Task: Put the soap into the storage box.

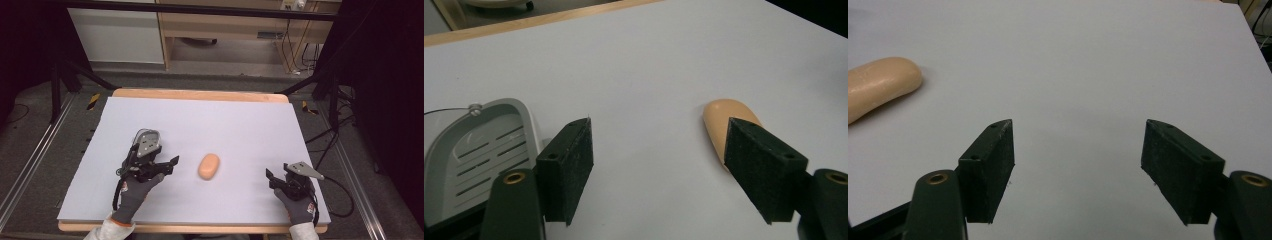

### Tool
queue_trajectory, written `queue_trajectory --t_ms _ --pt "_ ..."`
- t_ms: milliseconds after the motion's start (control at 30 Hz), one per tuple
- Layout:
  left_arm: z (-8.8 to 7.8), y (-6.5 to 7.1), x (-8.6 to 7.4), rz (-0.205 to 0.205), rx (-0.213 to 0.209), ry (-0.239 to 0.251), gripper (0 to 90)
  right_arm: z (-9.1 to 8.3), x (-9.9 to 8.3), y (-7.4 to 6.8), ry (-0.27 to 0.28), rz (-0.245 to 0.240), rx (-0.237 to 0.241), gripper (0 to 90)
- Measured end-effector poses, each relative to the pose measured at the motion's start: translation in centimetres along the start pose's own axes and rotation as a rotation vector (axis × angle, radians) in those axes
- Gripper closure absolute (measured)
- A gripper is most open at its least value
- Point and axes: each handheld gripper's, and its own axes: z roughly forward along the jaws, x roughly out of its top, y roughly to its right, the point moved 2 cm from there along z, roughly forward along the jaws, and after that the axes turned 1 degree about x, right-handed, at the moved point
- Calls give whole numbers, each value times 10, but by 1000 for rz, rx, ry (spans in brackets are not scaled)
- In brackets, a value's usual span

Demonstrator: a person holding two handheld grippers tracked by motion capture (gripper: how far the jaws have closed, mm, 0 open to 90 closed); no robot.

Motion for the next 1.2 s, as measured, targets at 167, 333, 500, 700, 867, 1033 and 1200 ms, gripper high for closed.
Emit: queue_trajectory --t_ms 167,333,500,700,867,1033,1200 --pt "9 6 2 4 -7 -6 270 1 0 0 1 -8 -2 294" --pt "16 14 6 15 -12 -10 270 1 0 0 -1 -6 0 294" --pt "22 19 8 25 -18 -15 270 1 0 0 -2 -7 1 294" --pt "33 27 8 36 -26 -33 270 2 0 0 -3 -10 2 294" --pt "40 34 9 48 -33 -44 269 2 0 0 -4 -11 3 294" --pt "47 40 10 61 -36 -53 268 2 0 0 -3 -9 4 294" --pt "54 45 11 66 -43 -61 266 2 0 0 -2 -10 3 294"
